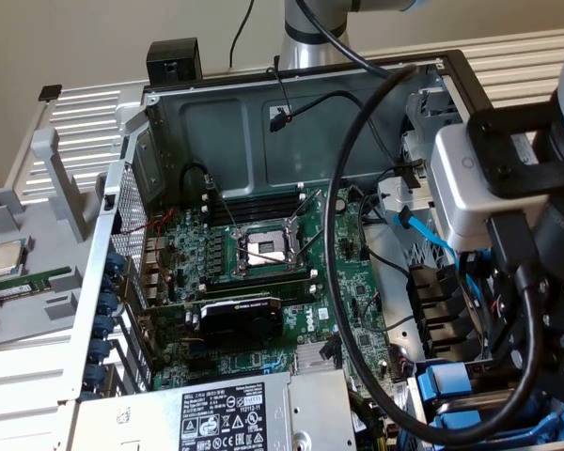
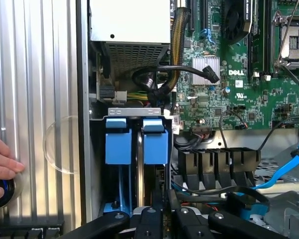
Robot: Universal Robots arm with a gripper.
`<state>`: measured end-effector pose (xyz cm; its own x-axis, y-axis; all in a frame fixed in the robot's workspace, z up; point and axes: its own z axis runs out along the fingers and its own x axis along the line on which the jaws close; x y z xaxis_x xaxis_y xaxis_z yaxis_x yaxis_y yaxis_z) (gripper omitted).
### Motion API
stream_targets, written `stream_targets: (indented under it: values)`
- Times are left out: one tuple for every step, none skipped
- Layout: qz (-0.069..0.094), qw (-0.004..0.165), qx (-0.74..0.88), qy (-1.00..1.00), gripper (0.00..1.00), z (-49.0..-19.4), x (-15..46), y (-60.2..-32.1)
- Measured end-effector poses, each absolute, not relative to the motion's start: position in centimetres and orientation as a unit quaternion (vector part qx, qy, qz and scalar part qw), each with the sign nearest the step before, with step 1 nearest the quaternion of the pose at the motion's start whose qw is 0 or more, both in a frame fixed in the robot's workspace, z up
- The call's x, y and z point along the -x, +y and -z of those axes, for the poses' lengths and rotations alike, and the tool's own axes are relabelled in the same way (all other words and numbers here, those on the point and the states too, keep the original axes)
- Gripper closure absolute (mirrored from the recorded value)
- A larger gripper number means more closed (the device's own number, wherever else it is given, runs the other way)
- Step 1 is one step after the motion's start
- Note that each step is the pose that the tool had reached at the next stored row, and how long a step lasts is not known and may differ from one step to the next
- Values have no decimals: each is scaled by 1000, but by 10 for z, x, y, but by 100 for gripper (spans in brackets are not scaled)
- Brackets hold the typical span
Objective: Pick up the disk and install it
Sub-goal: 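Insert the first disk wire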
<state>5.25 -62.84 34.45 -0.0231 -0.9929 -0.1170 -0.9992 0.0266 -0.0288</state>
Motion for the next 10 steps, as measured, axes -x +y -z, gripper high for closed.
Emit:
stream_targets:
  values:
    - [-30,52,697,715,84,-345,-52,-628]
    - [-30,52,697,715,84,-345,-52,-628]
    - [-30,52,697,715,84,-345,-52,-628]
    - [-30,52,696,715,84,-345,-52,-628]
    - [-30,52,696,715,84,-345,-52,-628]
    - [-30,53,696,716,84,-345,-52,-628]
    - [-30,53,695,716,84,-345,-52,-628]
    - [-30,53,694,717,84,-345,-52,-628]
    - [-30,53,694,718,84,-345,-52,-628]
    - [-30,53,693,718,84,-345,-52,-628]
